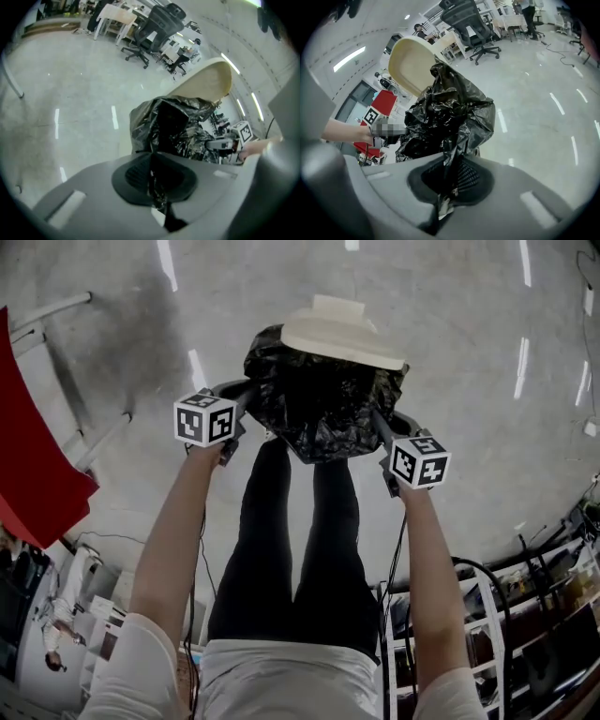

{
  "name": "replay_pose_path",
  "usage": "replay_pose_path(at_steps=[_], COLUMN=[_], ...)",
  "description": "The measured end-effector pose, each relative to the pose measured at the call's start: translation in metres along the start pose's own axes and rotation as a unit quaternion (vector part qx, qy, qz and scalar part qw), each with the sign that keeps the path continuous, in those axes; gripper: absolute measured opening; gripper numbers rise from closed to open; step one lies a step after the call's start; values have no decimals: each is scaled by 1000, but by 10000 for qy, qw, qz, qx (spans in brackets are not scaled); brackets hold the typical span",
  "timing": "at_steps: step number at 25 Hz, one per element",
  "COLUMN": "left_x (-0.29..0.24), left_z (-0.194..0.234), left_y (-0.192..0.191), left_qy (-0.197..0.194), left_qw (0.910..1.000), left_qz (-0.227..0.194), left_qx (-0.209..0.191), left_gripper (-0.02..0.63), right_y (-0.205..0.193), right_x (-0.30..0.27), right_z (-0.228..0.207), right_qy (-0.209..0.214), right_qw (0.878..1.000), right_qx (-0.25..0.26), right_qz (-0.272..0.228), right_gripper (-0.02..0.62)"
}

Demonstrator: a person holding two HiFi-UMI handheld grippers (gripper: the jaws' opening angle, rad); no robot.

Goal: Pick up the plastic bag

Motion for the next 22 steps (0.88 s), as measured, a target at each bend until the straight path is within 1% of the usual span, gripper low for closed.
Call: replay_pose_path(at_steps=[7, 10, 17, 19, 22], left_x=[62, 86, 161, 180, 211], left_z=[-47, -73, -133, -152, -180], left_y=[-6, -3, -12, -15, -19], left_qy=[297, 338, 428, 476, 619], left_qw=[9991, 9982, 9963, 9955, 9930], left_qz=[-297, -491, -740, -790, -862], left_qx=[1, -55, -116, -199, -521], left_gripper=[8, 8, 8, 8, 8], right_y=[22, 33, 51, 57, 69], right_x=[65, 93, 162, 184, 214], right_z=[27, 34, 74, 83, 100], right_qy=[-52, -101, -163, -176, -150], right_qw=[10000, 9999, 9997, 9994, 9987], right_qx=[-76, 34, 144, 210, 374], right_qz=[-11, -61, -130, -191, -316], right_gripper=[2, 2, 2, 2, 2])
Point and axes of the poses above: the fingertips, and each gripper's own axes: x backward along the fingers, z to its left, y out of its top, the point moved 4 cm from there along x, backward along the fingers, and after that the axes turned 11 degrees about x, right-handed, at the moved point
